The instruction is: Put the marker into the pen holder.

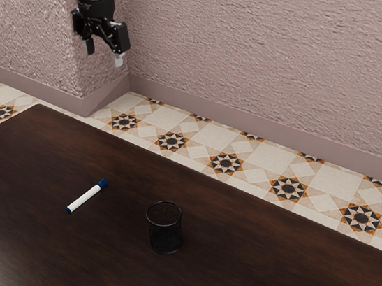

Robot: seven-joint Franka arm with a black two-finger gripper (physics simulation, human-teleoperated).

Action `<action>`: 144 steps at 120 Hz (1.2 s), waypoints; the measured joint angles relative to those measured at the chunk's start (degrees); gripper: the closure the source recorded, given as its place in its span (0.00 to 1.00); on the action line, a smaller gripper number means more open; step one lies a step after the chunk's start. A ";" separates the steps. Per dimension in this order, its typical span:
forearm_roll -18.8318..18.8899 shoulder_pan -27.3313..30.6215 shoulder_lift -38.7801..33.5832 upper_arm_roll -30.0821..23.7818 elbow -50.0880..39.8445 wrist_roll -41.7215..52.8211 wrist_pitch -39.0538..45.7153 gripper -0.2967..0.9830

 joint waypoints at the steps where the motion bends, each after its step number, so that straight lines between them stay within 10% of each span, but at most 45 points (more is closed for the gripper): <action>1: 0.00 -0.03 0.00 -0.10 0.01 0.02 -0.01 0.23; 28: 0.77 -0.98 -7.98 -1.49 -12.16 0.31 -0.98 0.23; 82: 2.54 0.43 12.84 1.16 -28.19 7.31 24.30 0.23; 144: -9.76 0.82 9.28 3.71 -44.36 14.12 51.14 0.23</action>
